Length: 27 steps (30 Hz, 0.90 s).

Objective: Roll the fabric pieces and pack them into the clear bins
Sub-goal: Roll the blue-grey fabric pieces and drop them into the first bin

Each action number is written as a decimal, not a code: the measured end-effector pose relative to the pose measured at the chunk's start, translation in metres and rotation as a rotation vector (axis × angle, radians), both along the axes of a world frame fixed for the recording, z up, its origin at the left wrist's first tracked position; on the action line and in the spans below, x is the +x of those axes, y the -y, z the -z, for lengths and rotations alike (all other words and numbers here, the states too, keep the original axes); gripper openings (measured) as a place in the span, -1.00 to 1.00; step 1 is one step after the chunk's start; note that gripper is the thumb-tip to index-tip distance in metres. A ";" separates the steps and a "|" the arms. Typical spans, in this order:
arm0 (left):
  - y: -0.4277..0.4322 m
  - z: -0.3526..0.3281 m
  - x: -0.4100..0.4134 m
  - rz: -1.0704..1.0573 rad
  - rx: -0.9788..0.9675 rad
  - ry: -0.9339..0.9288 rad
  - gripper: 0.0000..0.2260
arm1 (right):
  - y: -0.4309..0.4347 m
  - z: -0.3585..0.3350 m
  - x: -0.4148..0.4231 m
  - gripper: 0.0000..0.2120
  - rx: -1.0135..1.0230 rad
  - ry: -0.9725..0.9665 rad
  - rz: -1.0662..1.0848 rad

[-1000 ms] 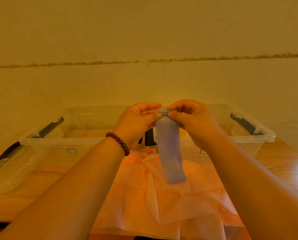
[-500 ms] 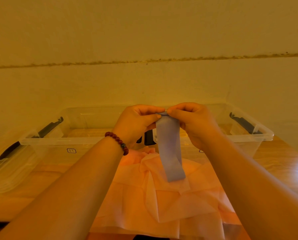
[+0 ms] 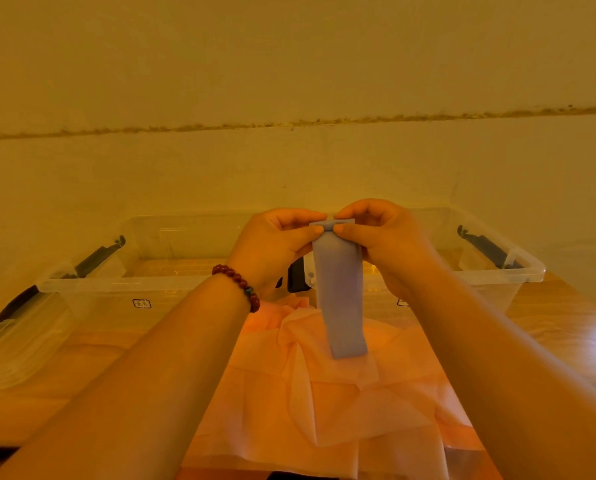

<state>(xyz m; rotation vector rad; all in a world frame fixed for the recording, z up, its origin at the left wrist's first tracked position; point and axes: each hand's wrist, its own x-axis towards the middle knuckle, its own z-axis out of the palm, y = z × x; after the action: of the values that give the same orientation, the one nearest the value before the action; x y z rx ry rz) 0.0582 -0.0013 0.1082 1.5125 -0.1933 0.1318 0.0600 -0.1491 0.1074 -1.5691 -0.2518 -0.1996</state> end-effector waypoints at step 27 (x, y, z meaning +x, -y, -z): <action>-0.002 -0.003 -0.003 0.025 -0.012 0.028 -0.87 | 0.008 -0.008 -0.004 -0.84 0.083 -0.036 -0.070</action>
<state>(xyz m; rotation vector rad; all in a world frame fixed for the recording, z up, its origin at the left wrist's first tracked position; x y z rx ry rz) 0.0553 0.0007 0.1115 1.4968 -0.2332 0.1336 0.0559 -0.1569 0.1159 -1.4781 -0.2666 -0.1254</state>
